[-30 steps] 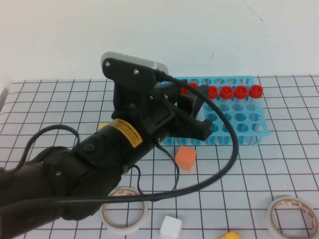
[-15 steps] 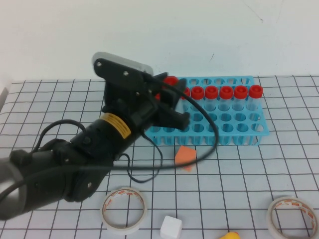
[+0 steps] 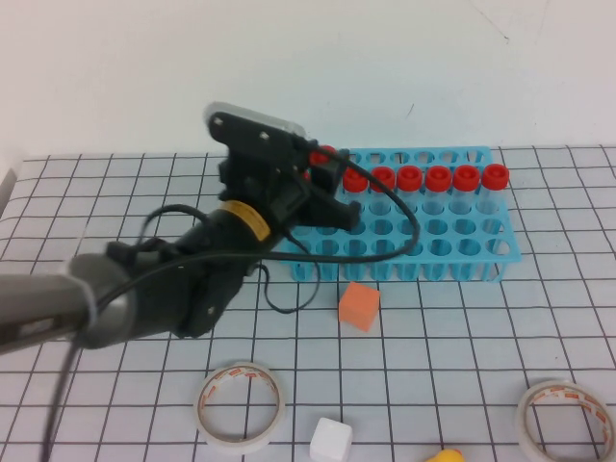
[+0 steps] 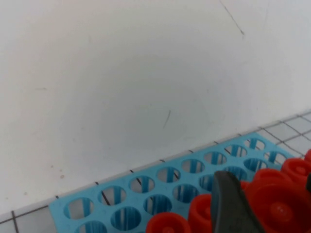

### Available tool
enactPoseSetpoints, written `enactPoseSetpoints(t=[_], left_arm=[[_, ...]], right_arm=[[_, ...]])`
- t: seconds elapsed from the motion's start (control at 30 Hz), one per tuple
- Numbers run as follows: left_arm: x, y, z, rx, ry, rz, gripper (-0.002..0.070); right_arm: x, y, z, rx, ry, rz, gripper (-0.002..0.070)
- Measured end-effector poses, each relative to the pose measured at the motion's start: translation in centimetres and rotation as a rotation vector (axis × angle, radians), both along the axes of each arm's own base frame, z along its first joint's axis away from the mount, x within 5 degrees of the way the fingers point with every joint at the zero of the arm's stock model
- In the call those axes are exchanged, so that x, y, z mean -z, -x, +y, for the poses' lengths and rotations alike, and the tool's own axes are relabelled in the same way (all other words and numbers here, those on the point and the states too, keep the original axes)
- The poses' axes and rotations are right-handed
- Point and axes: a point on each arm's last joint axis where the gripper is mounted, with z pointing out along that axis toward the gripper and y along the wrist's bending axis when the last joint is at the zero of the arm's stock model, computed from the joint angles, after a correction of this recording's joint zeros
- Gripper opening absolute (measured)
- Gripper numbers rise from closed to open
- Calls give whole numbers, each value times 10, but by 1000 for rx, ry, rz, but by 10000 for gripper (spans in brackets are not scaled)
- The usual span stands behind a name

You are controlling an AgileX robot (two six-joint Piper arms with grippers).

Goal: Place the test tubes

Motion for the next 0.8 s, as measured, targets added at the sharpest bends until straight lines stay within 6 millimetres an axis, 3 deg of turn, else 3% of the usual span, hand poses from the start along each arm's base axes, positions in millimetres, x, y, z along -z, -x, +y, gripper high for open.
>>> enactPoseSetpoints(t=[0.27, 0.8], left_arm=[[24, -12, -9, 21, -36, 2, 262], [23, -16, -4, -49, -31, -24, 262]], right_arm=[[0, 0, 0, 0, 0, 0, -1], [0, 0, 0, 0, 0, 0, -1]])
